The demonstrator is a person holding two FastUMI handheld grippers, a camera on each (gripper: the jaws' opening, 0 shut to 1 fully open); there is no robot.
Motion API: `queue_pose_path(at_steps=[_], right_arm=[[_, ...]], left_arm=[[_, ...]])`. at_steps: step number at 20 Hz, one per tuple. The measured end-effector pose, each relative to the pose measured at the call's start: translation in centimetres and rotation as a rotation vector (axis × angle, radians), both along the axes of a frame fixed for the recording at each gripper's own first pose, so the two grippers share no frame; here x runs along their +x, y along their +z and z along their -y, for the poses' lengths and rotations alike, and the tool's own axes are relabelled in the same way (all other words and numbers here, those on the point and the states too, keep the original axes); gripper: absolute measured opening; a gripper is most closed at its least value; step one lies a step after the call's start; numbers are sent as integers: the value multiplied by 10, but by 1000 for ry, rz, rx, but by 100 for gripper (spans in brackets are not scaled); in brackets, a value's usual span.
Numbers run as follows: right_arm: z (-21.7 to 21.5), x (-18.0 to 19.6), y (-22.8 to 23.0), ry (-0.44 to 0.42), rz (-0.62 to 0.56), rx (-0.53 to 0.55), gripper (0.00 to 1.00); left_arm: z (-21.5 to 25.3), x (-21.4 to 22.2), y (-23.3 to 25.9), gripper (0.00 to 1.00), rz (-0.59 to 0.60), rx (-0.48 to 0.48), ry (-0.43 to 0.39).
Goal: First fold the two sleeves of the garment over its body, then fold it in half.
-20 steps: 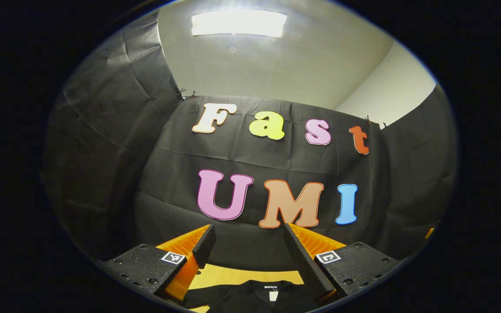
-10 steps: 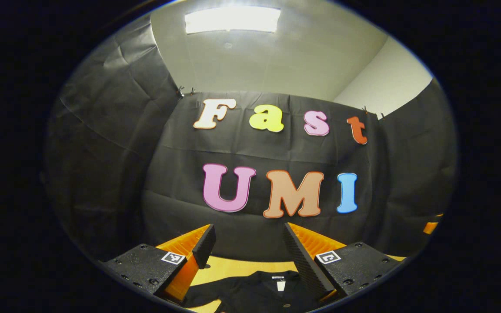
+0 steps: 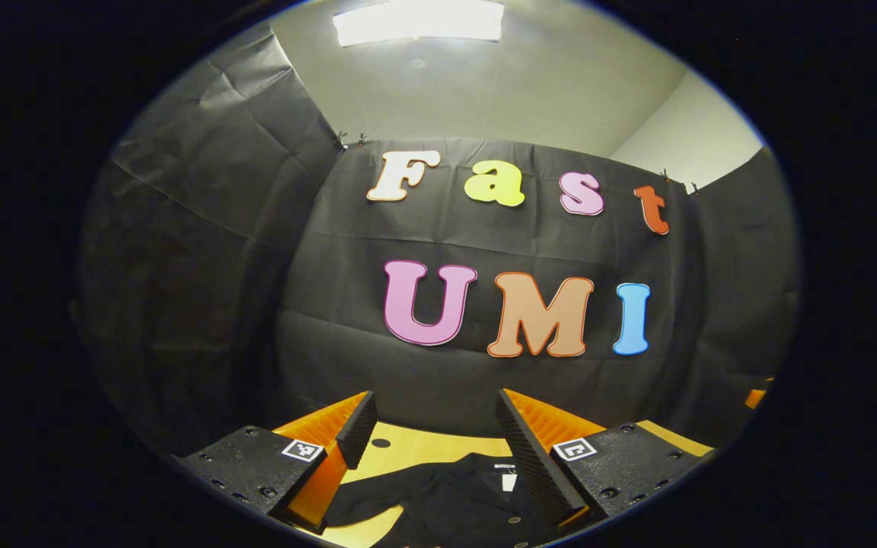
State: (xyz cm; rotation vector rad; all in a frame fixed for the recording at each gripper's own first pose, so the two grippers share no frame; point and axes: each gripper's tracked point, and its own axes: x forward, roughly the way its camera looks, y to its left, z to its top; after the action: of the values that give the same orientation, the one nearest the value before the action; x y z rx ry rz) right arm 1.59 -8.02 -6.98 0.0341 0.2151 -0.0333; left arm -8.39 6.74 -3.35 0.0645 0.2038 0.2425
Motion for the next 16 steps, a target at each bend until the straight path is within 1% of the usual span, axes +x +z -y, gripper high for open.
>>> queue_pose_path(at_steps=[1, 2, 4, 5, 6, 8, 10, 12, 13, 14, 15, 16], right_arm=[[9, 0, -13, -20, -36, 0, 94], [16, -1, -30, -31, -80, 2, 97], [29, -3, -54, -43, -156, 16, 97], [36, -4, -64, -51, -183, 24, 94], [44, -4, -77, -63, -215, 35, 97], [58, -4, -106, -91, -279, 55, 97], [74, -2, -140, -122, -370, 52, 97], [86, -2, -175, -125, -496, 28, 97], [93, -2, -193, -123, -551, 10, 92], [98, -4, -213, -114, -608, -7, 98], [98, -2, -225, -105, -633, -20, 98], [101, 3, -237, -95, -661, -32, 94]], left_arm=[[-6, -1, 2, 93, 5, 21, 23], [-14, -3, 5, 94, 12, 44, 49], [-26, -8, 9, 92, 19, 77, 95], [-30, -10, 9, 93, 16, 88, 113], [-33, -13, 10, 93, 10, 103, 126], [-39, -16, 13, 93, 1, 142, 149], [-42, -17, 18, 93, -1, 169, 165], [-41, -18, 21, 93, 2, 173, 175], [-40, -19, 21, 93, 3, 168, 181], [-41, -21, 20, 93, 0, 164, 191], [-43, -25, 18, 93, -7, 163, 207], [-46, -30, 16, 93, -17, 168, 225]])
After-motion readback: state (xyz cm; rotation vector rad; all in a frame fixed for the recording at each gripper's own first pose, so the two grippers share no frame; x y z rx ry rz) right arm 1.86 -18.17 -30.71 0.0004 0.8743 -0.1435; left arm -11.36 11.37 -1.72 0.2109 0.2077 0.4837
